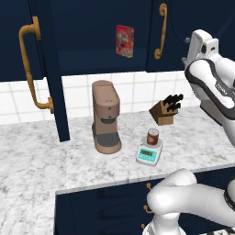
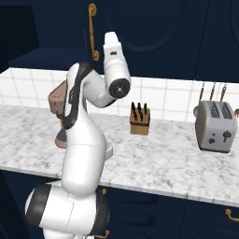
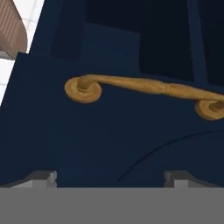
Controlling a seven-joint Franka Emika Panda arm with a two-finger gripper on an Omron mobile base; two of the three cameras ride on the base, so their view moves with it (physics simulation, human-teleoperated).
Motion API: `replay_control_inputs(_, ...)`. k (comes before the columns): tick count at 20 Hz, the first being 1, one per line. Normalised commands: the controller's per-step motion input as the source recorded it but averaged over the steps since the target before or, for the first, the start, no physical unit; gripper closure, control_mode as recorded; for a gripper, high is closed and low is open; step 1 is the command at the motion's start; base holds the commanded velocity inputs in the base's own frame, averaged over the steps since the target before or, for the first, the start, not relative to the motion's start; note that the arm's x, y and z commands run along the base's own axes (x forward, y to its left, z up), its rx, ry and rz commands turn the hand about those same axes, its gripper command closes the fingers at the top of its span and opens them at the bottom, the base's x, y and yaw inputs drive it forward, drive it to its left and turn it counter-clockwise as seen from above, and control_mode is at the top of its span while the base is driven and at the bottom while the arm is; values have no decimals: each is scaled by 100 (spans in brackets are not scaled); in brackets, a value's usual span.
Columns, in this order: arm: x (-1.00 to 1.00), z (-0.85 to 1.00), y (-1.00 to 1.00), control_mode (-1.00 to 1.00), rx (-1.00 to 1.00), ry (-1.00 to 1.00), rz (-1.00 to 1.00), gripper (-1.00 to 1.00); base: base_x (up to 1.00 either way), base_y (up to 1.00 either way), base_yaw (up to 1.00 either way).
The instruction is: Pick the canned food and place it on the digital scale for weighing, and close the cabinet.
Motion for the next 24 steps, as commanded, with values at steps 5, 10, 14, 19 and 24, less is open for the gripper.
replay_control_inputs(5,-100,59,-31,-100,3,9,5,-100,0,0,0)
replay_control_inputs(10,-100,43,2,-100,10,22,20,-100,0,0,0)
replay_control_inputs(14,-100,9,49,-100,26,7,20,-100,0,0,0)
replay_control_inputs(19,-100,-16,99,-100,22,-5,8,-100,0,0,0)
replay_control_inputs(24,-100,-28,100,-100,14,-4,1,-100,0,0,0)
